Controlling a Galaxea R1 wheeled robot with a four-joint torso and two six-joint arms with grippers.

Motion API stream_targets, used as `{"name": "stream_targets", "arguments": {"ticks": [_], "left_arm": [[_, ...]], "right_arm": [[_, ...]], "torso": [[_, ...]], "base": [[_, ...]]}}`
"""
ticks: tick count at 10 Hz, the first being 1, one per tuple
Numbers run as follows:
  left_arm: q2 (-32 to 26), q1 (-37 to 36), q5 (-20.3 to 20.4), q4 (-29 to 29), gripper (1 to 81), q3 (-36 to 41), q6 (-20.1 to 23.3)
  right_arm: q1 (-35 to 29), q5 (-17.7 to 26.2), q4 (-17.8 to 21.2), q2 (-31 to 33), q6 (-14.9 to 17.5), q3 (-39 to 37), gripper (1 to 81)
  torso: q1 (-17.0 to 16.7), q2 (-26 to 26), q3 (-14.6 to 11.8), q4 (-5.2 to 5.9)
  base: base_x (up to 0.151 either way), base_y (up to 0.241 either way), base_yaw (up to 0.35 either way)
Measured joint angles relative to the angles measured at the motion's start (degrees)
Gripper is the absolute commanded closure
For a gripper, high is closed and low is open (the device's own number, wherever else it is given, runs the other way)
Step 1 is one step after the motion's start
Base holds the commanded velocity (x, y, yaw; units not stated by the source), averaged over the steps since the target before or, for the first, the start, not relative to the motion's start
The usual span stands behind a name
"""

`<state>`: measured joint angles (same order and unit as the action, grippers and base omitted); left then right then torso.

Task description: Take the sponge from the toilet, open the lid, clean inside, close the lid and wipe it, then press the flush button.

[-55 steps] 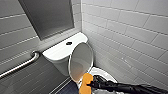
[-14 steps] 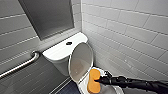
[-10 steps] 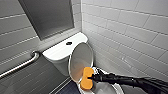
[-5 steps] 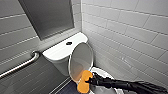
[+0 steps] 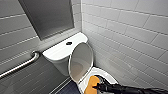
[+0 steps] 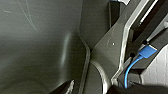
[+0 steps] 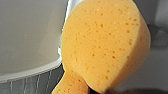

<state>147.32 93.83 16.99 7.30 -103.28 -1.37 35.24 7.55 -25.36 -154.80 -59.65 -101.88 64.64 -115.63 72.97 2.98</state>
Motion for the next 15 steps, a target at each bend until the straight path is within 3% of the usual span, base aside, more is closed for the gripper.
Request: {"name": "stream_targets", "arguments": {"ticks": [9, 12, 15], "left_arm": [[0.5, 0.0, 0.4, 0.0, 1.0, 0.0, 0.0], [0.4, 0.0, 0.5, 0.0, 1.0, 0.0, 0.0], [0.0, 0.0, 0.6, 0.0, 1.0, 0.1, 0.0]], "right_arm": [[5.2, -1.7, -1.5, 21.0, 0.0, 18.4, 81.1], [9.1, -2.2, -2.4, 27.6, 0.0, 21.3, 81.1], [14.0, -8.9, -3.4, 30.9, 0.1, 21.9, 81.1]], "torso": [[0.0, 0.0, 0.0, 0.0], [0.0, 0.0, 0.0, 0.0], [0.0, 0.0, 0.0, 0.0]], "base": [[0.0, 0.0, 0.0], [0.0, 0.0, 0.0], [0.0, 0.0, 0.0]]}}
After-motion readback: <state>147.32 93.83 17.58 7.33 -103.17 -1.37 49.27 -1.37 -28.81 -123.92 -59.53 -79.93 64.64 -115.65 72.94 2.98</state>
